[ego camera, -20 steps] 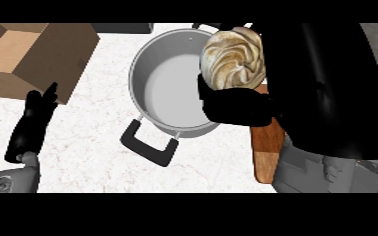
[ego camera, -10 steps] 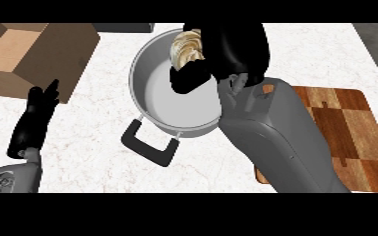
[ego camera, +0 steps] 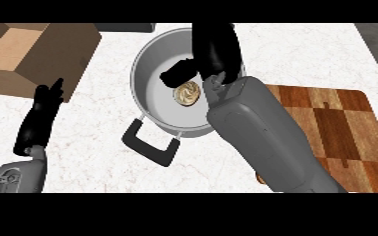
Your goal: Pick the cupcake from the cutting board and place it in the pot
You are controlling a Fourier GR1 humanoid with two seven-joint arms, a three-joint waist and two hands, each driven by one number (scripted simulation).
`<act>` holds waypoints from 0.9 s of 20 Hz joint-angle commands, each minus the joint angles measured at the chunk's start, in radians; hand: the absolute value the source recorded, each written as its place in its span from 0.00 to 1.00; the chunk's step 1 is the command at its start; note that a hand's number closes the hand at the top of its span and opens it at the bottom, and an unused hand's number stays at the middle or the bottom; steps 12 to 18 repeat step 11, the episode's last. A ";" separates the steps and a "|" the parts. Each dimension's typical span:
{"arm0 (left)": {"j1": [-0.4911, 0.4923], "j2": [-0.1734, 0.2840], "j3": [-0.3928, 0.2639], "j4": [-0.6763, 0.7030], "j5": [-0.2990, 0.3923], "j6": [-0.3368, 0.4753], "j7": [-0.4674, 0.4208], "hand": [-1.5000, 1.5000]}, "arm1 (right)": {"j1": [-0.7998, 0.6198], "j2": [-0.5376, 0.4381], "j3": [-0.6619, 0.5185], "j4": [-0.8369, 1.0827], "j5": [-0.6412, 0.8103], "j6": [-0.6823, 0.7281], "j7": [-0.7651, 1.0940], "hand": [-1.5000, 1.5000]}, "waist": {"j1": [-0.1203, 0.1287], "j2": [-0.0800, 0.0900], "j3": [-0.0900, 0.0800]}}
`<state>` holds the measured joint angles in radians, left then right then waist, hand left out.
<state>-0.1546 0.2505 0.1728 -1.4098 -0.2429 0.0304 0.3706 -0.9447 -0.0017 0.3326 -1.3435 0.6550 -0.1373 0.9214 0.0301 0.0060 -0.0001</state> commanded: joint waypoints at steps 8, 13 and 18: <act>0.041 -0.010 -0.006 -0.067 -0.008 0.008 0.039 0.50 | 0.134 -0.039 -0.136 -0.108 -0.029 -0.402 -0.168 0.00 | -0.031 -0.008 0.001; 0.027 0.038 0.043 -0.062 0.031 -0.032 0.047 0.50 | 0.178 -0.055 -0.167 -0.180 -0.014 -0.408 -0.143 0.00 | -0.034 -0.009 0.000; 0.027 0.038 0.043 -0.062 0.031 -0.032 0.047 0.50 | 0.178 -0.055 -0.167 -0.180 -0.014 -0.408 -0.143 0.00 | -0.034 -0.009 0.000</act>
